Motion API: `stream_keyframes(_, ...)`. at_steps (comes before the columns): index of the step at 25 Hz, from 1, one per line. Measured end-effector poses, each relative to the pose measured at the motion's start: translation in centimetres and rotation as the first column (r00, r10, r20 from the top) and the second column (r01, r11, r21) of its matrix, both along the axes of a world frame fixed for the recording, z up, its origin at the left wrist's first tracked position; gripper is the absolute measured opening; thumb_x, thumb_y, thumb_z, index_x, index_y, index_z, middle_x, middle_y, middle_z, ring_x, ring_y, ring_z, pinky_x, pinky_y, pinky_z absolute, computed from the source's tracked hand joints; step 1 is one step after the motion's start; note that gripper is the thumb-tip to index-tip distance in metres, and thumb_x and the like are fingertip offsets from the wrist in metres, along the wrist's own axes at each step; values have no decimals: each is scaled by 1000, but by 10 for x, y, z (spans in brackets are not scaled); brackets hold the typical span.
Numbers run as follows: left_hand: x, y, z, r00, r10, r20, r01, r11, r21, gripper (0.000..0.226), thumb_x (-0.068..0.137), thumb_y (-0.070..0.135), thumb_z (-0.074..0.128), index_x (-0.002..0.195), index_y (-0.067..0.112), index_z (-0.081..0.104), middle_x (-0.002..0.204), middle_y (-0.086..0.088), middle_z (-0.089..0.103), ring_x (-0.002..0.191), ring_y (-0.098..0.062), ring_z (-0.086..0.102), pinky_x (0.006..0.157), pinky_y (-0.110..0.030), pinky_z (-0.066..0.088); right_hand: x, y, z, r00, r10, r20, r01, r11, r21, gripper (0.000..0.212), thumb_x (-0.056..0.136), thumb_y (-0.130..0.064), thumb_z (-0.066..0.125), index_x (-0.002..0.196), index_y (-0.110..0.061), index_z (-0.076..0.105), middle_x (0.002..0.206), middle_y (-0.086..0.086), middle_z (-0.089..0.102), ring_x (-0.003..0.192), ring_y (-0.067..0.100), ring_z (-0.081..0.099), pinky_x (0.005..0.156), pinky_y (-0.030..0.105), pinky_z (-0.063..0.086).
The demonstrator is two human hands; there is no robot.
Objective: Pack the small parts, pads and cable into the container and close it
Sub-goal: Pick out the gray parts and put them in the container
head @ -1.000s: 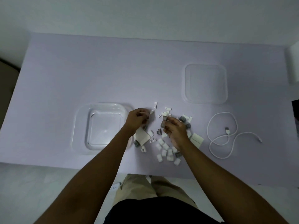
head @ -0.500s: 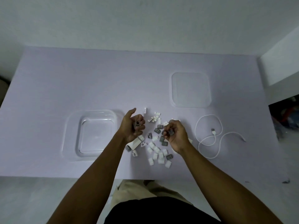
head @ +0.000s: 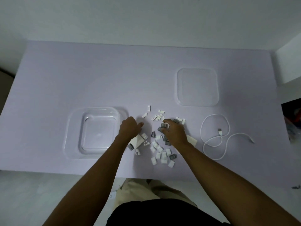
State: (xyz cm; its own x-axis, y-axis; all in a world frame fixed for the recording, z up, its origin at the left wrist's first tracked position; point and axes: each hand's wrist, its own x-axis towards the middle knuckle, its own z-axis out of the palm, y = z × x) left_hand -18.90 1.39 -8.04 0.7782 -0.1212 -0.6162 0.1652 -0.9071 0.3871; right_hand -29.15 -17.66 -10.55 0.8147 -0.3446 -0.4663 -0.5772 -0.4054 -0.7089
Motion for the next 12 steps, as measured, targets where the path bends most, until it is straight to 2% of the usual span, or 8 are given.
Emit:
stream_keyframes(2, -5, -3, -5, 997, -53, 56, 48, 995, 89, 58, 88, 50, 63, 118, 0, 53, 110, -18, 64, 101, -34, 62, 78, -37, 48, 5, -2, -3, 992, 129, -17, -130, 982, -135, 33, 94, -23, 66, 126, -19, 63, 99, 6, 72, 70, 11, 63, 51, 8, 44)
stream_keyframes(3, -8, -5, -7, 997, -64, 53, 58, 993, 103, 63, 86, 51, 65, 122, 1, 50, 114, -18, 62, 105, -35, 62, 81, -39, 49, 8, -2, -2, 985, 172, -20, -173, 967, -187, 35, 94, -22, 64, 128, -17, 63, 105, 8, 72, 76, 12, 59, 53, 6, 37)
stream_keyframes(8, -13, -6, -21, 999, -53, -8, 54, 992, 113, 62, 88, 46, 65, 129, 2, 47, 125, -19, 58, 114, -36, 58, 93, -41, 48, 12, 1, -2, 990, 137, 13, -132, 972, -192, 35, 92, -30, 66, 124, -14, 64, 106, 8, 72, 79, 16, 63, 60, 19, 43)
stream_keyframes(10, -13, -7, -26, 996, -91, -1, 91, 991, 99, 54, 93, 41, 59, 128, 3, 49, 123, -19, 59, 112, -36, 59, 90, -39, 47, 10, -2, -2, 989, 147, 3, -144, 971, -188, 41, 86, -38, 72, 121, -16, 63, 103, 5, 71, 84, 18, 64, 65, 25, 49)
stream_keyframes(12, -12, -11, -27, 993, -120, -1, 120, 991, 56, 40, 96, 33, 51, 121, 2, 52, 117, -19, 62, 107, -36, 60, 81, -36, 44, 9, -3, -3, 981, 190, -36, -194, 959, -206, 44, 82, -43, 75, 116, -18, 62, 101, 3, 70, 88, 20, 65, 73, 30, 54)
